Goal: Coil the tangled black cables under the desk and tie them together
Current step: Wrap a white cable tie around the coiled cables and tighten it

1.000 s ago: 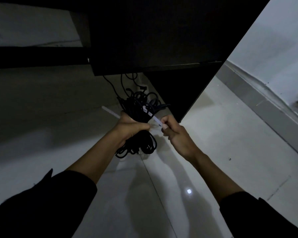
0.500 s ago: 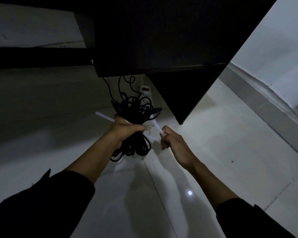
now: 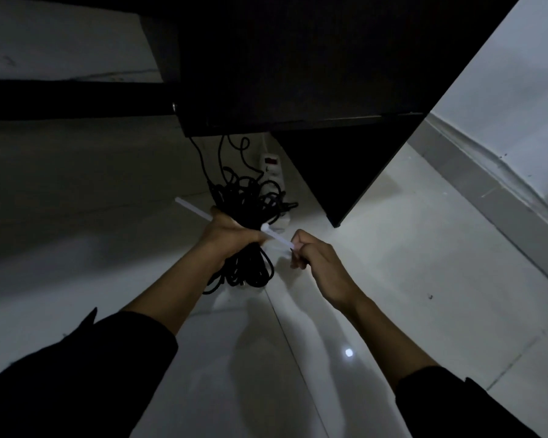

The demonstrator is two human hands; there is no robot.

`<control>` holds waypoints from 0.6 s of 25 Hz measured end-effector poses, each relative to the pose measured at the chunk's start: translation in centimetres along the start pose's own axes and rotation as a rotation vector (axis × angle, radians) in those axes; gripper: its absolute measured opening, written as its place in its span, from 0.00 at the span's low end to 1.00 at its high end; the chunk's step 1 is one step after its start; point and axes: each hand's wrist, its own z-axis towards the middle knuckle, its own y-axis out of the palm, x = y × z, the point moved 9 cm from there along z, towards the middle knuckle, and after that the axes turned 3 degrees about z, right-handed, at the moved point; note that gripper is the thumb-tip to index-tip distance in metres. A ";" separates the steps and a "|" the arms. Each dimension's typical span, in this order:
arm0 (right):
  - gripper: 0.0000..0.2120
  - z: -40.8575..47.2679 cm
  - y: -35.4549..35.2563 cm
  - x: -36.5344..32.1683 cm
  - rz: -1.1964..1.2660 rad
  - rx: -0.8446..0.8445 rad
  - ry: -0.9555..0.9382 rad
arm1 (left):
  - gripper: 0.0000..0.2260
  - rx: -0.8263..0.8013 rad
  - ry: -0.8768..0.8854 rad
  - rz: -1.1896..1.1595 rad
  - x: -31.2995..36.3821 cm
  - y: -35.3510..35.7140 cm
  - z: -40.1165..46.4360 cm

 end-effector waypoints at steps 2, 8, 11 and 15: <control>0.10 0.4 0.7 -0.7 0.020 -0.013 -0.016 | 0.42 0.012 0.016 0.118 0.1 0.1 -0.4; 0.09 0.6 3.2 1.6 0.126 -0.008 0.058 | 0.48 -0.008 -0.001 0.479 -0.5 0.6 -0.8; 0.08 0.0 5.0 3.1 0.246 -0.006 0.132 | 0.48 -0.031 -0.049 0.593 -1.7 1.0 -0.9; 0.07 -0.7 6.4 4.3 0.251 -0.020 0.167 | 0.41 -0.012 -0.086 0.706 -3.1 1.5 -0.8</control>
